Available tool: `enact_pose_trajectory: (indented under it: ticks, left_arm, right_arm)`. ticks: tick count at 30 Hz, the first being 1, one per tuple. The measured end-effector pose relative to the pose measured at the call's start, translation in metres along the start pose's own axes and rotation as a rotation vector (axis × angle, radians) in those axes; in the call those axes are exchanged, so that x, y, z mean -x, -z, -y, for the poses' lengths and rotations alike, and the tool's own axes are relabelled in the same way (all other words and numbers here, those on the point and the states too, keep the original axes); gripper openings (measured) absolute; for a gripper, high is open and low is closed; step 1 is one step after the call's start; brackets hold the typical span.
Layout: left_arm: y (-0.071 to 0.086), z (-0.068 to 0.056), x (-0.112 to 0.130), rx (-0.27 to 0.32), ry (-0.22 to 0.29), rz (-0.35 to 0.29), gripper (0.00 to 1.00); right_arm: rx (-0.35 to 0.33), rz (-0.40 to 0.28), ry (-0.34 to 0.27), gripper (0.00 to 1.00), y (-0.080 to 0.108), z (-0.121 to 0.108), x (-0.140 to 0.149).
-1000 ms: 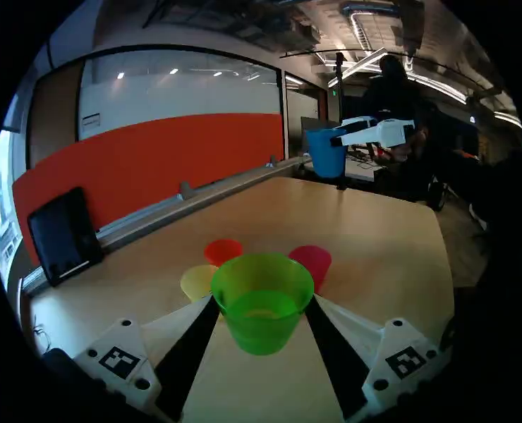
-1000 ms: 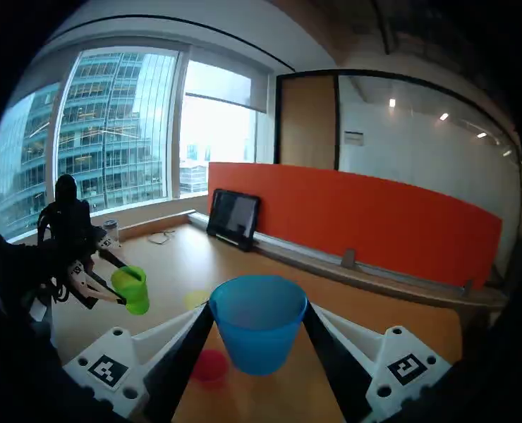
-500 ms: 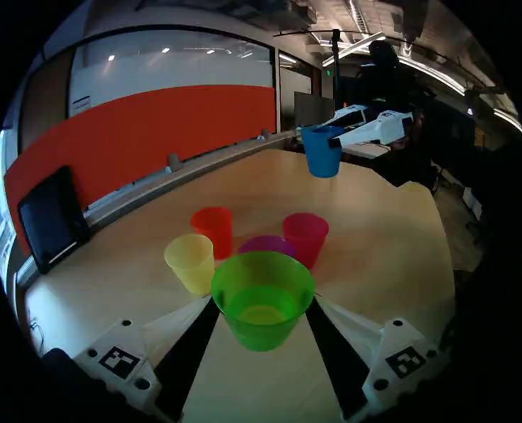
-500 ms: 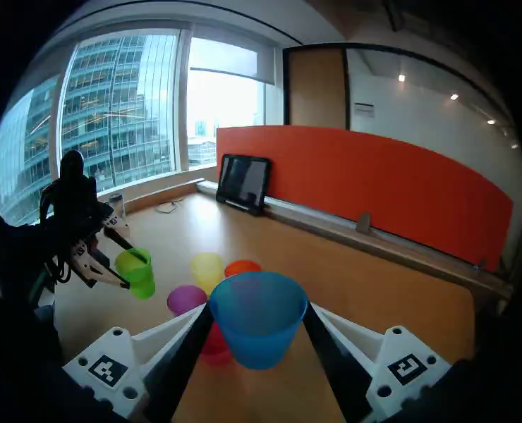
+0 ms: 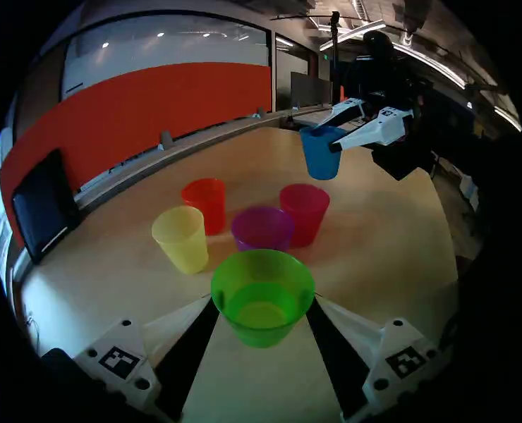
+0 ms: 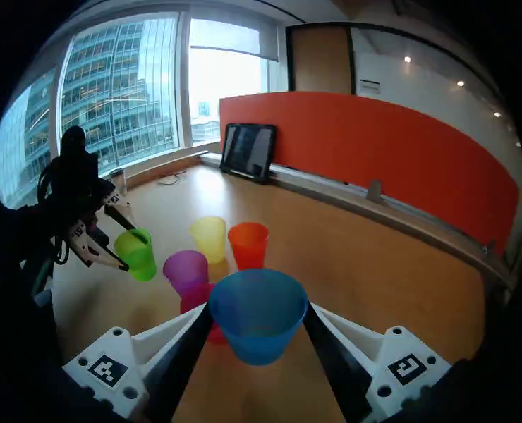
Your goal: Pour water
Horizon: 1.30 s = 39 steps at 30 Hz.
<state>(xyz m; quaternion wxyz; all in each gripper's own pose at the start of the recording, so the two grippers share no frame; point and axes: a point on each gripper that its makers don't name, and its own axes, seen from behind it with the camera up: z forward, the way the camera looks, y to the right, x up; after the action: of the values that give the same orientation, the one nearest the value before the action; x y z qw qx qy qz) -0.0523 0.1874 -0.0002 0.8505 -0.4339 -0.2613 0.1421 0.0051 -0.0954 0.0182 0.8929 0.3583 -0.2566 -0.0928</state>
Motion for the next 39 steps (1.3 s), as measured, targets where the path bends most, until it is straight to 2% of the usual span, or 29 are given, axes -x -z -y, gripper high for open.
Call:
enact_pose_trajectory:
  ticks: [8,17,30,32,36,39]
  left_arm:
    - [-0.009,0.002,0.014,0.004,0.007,0.031,0.85]
    - [-0.016,0.002,0.022,0.009,0.018,0.038,0.85]
    - [-0.013,0.003,0.029,0.002,0.024,0.035,0.85]
    - [-0.012,0.003,0.03,0.003,0.025,0.038,0.86]
    - [-0.01,0.005,0.029,0.003,0.024,0.038,0.97]
    - [-0.009,0.007,0.031,-0.005,0.023,0.043,0.97]
  right_arm:
    - [0.004,0.033,0.003,0.93,-0.006,-0.002,0.018]
    - [0.005,0.06,0.0,0.93,-0.011,-0.002,0.033]
    - [0.011,0.084,0.002,0.93,-0.017,-0.001,0.045]
    - [0.011,0.086,0.002,0.93,-0.018,0.0,0.047]
    - [0.008,0.089,-0.004,0.93,-0.02,0.002,0.05]
    - [0.007,0.095,-0.01,0.93,-0.021,0.003,0.054]
